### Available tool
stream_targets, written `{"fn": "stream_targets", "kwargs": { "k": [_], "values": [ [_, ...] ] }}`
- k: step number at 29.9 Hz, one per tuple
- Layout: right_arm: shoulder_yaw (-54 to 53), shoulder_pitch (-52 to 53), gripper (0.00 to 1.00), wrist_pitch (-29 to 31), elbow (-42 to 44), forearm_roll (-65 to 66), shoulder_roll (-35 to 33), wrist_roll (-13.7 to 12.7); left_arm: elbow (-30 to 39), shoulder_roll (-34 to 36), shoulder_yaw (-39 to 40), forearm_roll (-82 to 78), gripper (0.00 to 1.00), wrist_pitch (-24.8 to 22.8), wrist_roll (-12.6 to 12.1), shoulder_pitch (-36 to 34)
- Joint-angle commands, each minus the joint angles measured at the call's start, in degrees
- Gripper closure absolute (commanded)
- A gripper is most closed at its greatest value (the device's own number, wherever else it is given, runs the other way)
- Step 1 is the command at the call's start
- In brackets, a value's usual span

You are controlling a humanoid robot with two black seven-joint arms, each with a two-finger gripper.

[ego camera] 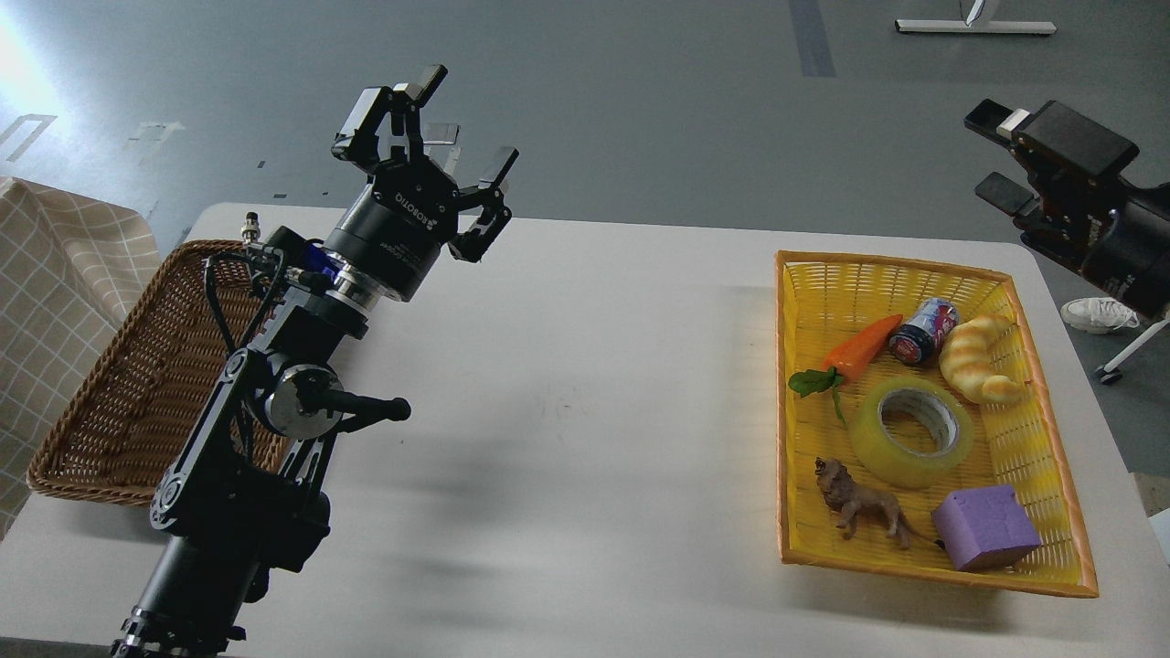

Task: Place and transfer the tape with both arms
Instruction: 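Swing the right arm out and around toward the yellow crate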

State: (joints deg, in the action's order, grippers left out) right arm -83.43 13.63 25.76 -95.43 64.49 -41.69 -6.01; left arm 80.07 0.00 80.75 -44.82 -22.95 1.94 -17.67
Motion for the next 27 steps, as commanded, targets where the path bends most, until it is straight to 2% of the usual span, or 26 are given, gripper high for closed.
{"fn": "stream_targets", "kwargs": {
  "k": [1,5,10,16,17,20,23,27],
  "values": [
    [-0.1,-2.1,0.00,1.7,1.7,1.7,-3.1,3.7,-0.1,0.0,-0.1,0.0,0.02,0.0,0.0,-0.1],
    [-2.2,-2.6,0.00,2.2,3.9,1.0,-2.5,7.4,-0.5,0.0,-0.1,0.0,0.02,-0.1,-0.1,-0.1],
    [-9.5,-3.3,0.00,2.2,7.9,-1.7,2.0,8.1,-0.6,0.0,-0.1,-0.1,0.02,-0.1,0.0,0.0],
    [-17.2,-6.9,0.00,2.2,7.7,-1.8,1.5,8.7,-0.6,0.0,0.1,-0.1,0.02,-0.1,0.0,-0.1],
    [-17.2,-6.9,0.00,2.2,7.7,-1.8,1.5,8.7,-0.6,0.0,0.1,-0.1,0.02,-0.1,0.0,-0.1],
    [-20.0,-7.0,0.00,2.2,8.1,-1.8,2.5,11.8,-0.6,0.0,-0.1,-0.2,0.02,-0.2,0.0,0.0],
    [-21.1,-7.8,0.00,2.2,6.7,-1.8,7.1,11.5,-0.6,0.0,-0.1,-0.3,0.02,-0.2,0.0,0.0],
    [-21.2,-10.1,0.00,2.2,5.7,-1.7,7.0,11.9,-0.5,0.0,-0.1,-0.3,0.02,-0.3,0.0,-0.1]
  ]
}}
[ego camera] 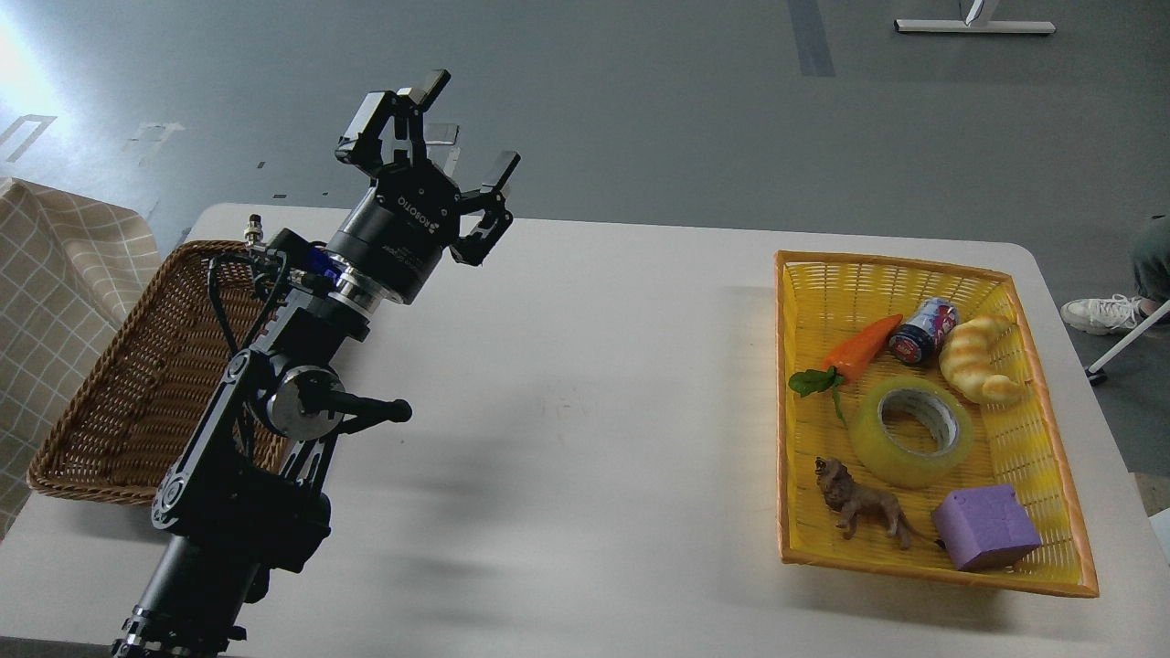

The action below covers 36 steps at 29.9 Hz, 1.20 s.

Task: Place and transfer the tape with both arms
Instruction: 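Swing the right arm out and around toward the yellow crate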

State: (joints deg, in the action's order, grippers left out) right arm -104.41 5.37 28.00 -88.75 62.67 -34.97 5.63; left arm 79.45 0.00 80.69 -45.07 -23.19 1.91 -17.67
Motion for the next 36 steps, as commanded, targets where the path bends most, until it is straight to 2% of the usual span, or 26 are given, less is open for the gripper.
{"fn": "stream_targets", "kwargs": {
  "k": [1,4,7,8,18,24,32,36],
  "values": [
    [-0.2,-2.1,0.00,0.0,-1.7,0.3,0.2,0.1,0.0,0.0,0.0,0.0,0.02,0.0,0.0,-0.1],
    [0.0,-3.0,0.00,0.0,-3.8,3.2,-2.5,-1.8,0.0,0.0,0.1,0.1,0.02,0.0,0.0,-0.1],
    [1.0,-3.4,0.00,0.0,-5.3,10.5,-5.4,-6.5,0.0,0.0,0.0,0.1,0.02,0.0,0.0,0.0],
    [1.0,-3.4,0.00,0.0,-5.5,13.2,-6.5,-7.3,0.0,0.0,0.0,0.1,0.02,0.0,0.0,0.0],
    [6.9,-4.5,0.00,0.0,-8.7,28.7,-15.7,-7.7,0.0,0.0,-0.1,0.2,0.02,0.0,0.0,0.0],
    [15.1,-4.3,0.00,0.0,-9.2,43.3,-14.2,-7.7,0.0,0.0,-0.1,0.1,0.02,0.1,0.0,0.1],
    [16.0,-6.5,0.00,0.0,-9.0,58.5,-4.1,-7.7,0.0,0.0,0.0,0.0,0.02,0.1,0.0,1.1],
    [16.1,-7.4,0.02,0.0,-8.7,61.1,-1.0,-7.9,0.0,0.0,-0.1,0.0,0.02,0.1,0.0,1.3]
  ]
}}
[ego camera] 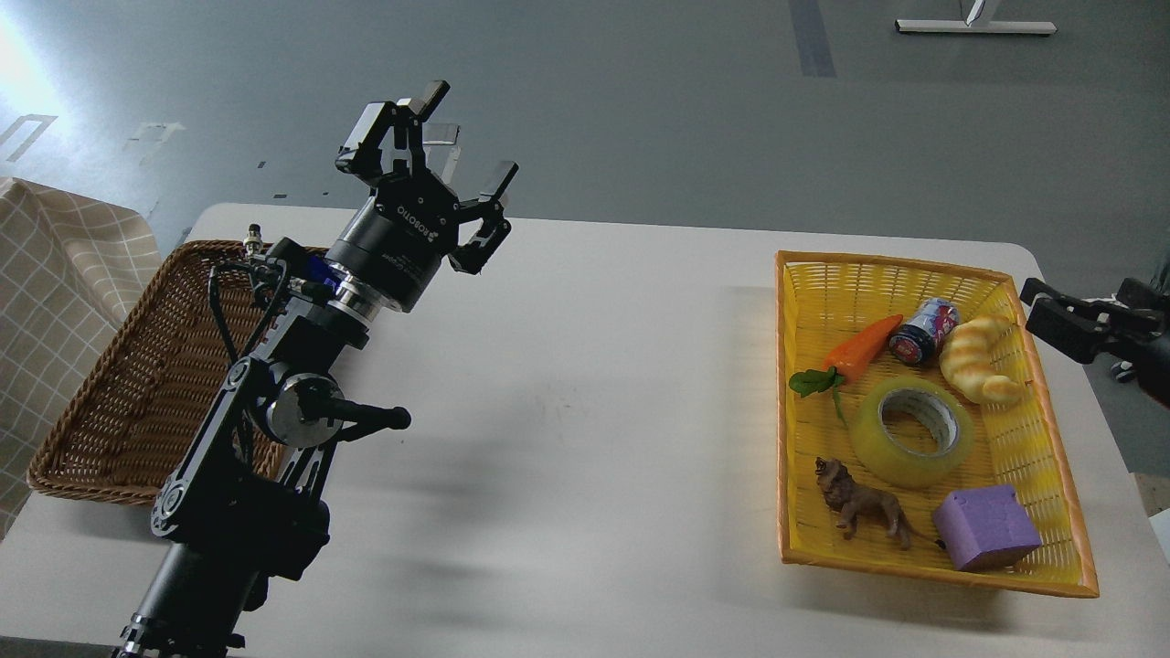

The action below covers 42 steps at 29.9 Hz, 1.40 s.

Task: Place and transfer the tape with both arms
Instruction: 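Swing the right arm out and around toward the yellow crate, then lower the right gripper into the crate onto the yellow tape roll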

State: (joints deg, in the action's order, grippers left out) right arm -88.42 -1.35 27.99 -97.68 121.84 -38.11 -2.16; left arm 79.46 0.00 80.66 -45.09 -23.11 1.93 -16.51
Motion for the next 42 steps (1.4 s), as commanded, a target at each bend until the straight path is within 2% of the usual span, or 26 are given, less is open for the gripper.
{"fn": "stream_targets", "kwargs": {
  "k": [1,6,15,31,35,42],
  "values": [
    [0.1,-1.4,0.03,0.0,0.5,2.8,3.3,0.0,0.0,0.0,-0.1,0.0,0.02,0.0,-0.1,0.4],
    [0.8,-3.0,0.06,0.0,0.6,3.2,7.1,-0.2,0.0,0.0,0.0,-0.1,0.02,0.0,0.0,1.9],
    [3.2,-5.2,0.07,0.0,0.6,3.2,9.2,-1.8,0.1,0.0,0.1,-0.1,0.02,0.0,0.0,1.9],
    [5.0,-4.5,0.10,0.0,4.2,3.2,9.1,-1.8,0.5,0.0,0.4,0.2,0.02,-1.3,0.2,0.2],
    [5.3,-3.8,0.10,0.0,5.7,3.2,9.2,-1.8,0.5,0.0,0.4,0.2,0.02,-1.5,1.1,-0.1],
    [5.4,0.0,0.16,0.0,8.8,3.2,9.5,-1.8,0.5,0.0,0.5,0.2,0.02,-1.5,1.3,-0.5]
  ]
}}
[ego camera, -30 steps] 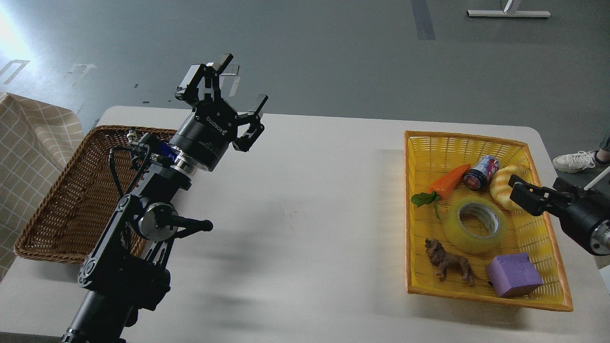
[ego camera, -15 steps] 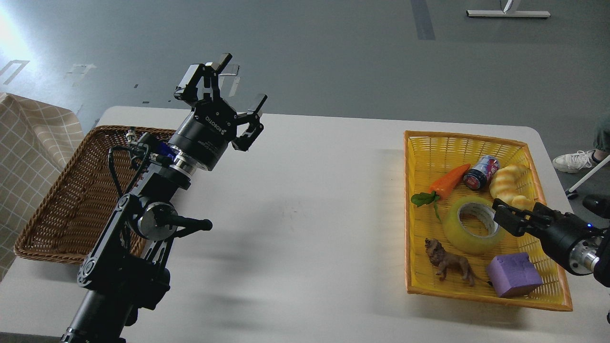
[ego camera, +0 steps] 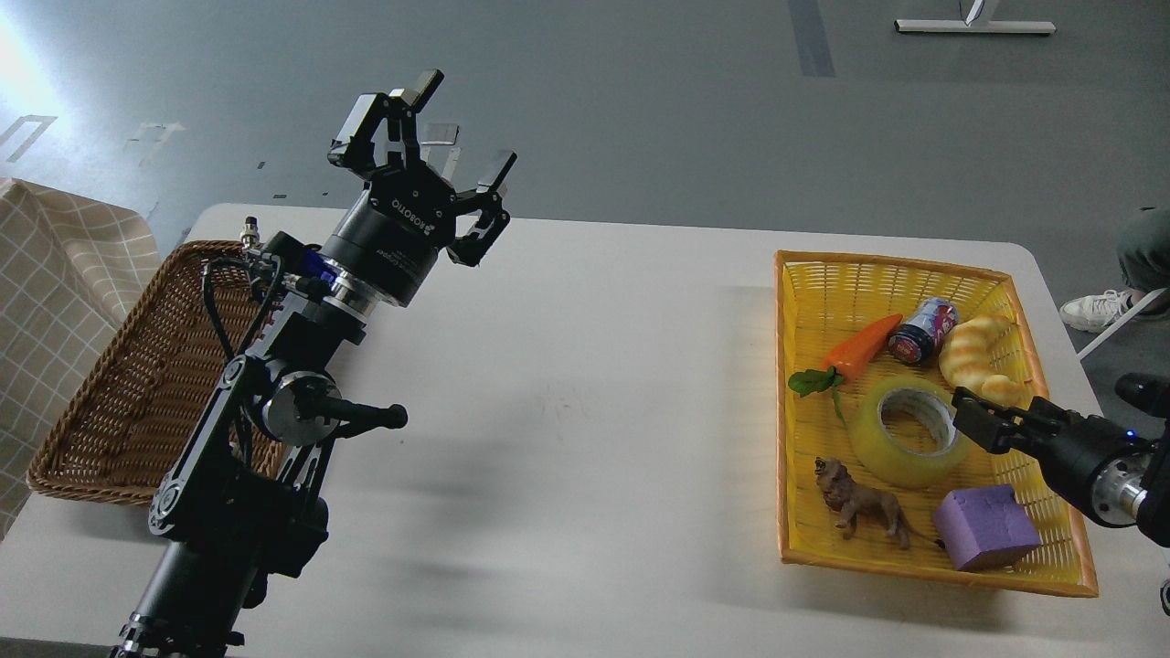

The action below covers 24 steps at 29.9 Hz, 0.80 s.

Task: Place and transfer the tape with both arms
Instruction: 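Lower the right gripper into the crate onto the yellow tape roll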

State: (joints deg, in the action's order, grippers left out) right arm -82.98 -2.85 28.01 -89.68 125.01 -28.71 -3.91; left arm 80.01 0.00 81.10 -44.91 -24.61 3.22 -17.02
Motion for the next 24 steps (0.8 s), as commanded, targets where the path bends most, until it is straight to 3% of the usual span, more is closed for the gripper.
{"fn": "stream_targets", "kwargs": {
  "k": [1,10,18,24],
  "values": [
    [0.1,1.7,0.16,0.0,0.8,0.0,0.2,0.0,0.0,0.0,0.0,0.0,0.02,0.0,0.0,0.0],
    [4.5,2.3,0.15,0.0,0.9,0.0,1.1,-2.6,0.0,0.0,0.5,0.1,0.02,0.0,0.0,0.0],
    [5.5,2.9,0.16,0.0,2.3,0.0,0.8,-2.8,-0.3,0.0,0.5,0.1,0.02,0.0,0.0,0.1],
    [6.2,3.4,0.21,0.0,3.3,0.0,1.2,-4.3,-0.4,0.0,0.4,0.1,0.02,0.0,0.0,0.1]
  ]
}}
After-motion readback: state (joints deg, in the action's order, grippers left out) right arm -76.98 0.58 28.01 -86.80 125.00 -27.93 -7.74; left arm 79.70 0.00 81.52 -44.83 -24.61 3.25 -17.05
